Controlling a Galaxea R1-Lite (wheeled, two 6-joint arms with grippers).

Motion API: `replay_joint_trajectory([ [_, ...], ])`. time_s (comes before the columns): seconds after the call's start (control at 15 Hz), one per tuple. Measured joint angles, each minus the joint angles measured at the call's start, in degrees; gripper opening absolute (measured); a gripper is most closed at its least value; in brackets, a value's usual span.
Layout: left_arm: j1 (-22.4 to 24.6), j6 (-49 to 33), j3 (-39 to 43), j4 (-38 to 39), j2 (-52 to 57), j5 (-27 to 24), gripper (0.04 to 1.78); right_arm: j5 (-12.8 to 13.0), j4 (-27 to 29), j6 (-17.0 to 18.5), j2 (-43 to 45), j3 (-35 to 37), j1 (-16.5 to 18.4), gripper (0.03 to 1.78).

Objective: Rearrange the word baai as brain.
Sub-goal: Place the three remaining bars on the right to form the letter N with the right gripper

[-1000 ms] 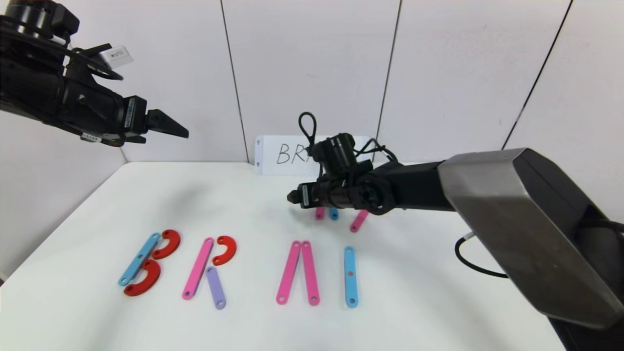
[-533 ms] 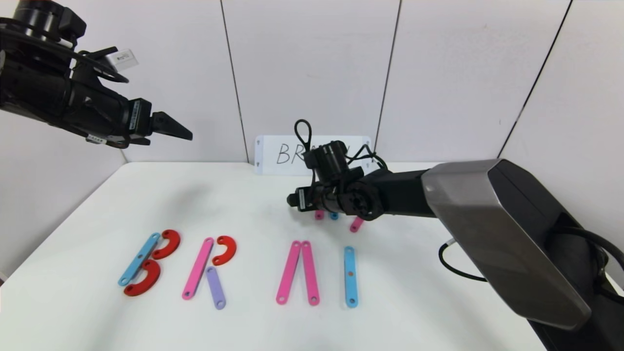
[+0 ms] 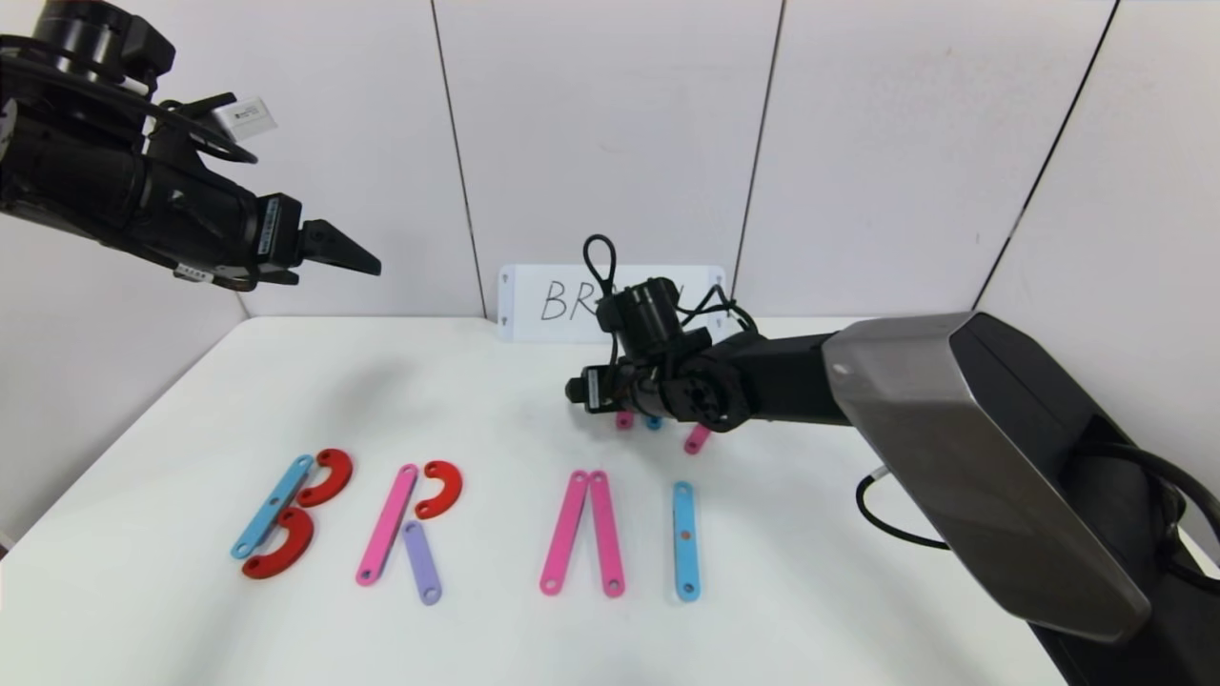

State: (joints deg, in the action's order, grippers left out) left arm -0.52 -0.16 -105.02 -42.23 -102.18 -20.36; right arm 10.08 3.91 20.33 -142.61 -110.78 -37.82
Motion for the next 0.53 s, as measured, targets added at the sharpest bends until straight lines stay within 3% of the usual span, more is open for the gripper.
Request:
replay_joint_trajectory([
  [0.53,0.00,0.02,0.00,-0.02,0.01,0.00,1.74,-0.02,-0.06,1.08,-0.28,0.17,-0.18,1.73],
])
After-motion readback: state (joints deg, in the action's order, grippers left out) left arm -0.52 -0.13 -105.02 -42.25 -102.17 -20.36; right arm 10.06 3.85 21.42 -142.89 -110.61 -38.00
